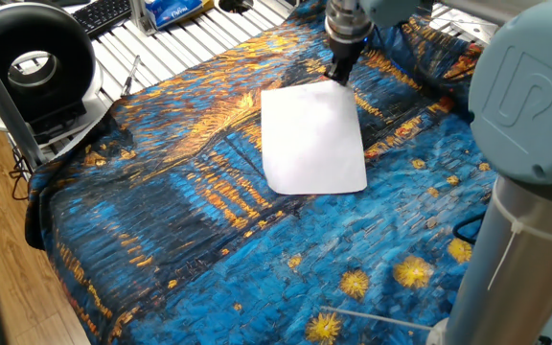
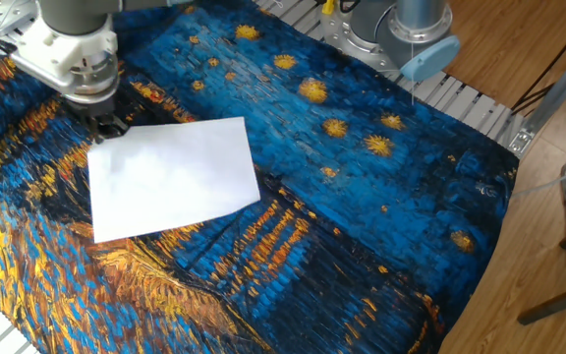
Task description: Flip over and spread out the paper that is laid flat on the table
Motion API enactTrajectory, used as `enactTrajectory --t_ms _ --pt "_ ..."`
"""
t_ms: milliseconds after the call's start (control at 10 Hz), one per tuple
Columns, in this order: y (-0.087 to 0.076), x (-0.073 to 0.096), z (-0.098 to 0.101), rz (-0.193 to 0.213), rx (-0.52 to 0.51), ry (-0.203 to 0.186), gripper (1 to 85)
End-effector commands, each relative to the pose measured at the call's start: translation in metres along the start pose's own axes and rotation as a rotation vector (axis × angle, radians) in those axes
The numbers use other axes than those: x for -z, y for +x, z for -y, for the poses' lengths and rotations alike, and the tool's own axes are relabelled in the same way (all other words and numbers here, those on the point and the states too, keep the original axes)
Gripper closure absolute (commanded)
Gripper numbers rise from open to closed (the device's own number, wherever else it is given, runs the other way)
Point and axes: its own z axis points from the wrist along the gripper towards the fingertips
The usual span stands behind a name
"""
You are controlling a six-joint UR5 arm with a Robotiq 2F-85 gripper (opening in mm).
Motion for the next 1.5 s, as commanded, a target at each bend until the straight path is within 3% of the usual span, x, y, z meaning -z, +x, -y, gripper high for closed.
enactTrajectory --t_ms 0,300,600,800,1000,1200,1300,1400 --pt "0.0 0.015 -0.005 0.003 -0.026 -0.054 84.7" --pt "0.002 0.038 -0.036 0.022 -0.085 -0.102 84.7" --pt "0.001 0.041 -0.051 0.04 -0.121 -0.147 84.7" --pt "-0.012 0.043 -0.065 0.081 -0.141 -0.205 84.7" --pt "-0.026 0.046 -0.069 0.134 -0.132 -0.221 84.7" --pt "-0.04 0.048 -0.066 0.192 -0.13 -0.214 84.7" --pt "-0.044 0.05 -0.073 0.203 -0.147 -0.245 84.7" --pt "-0.045 0.05 -0.071 0.21 -0.143 -0.239 84.7"
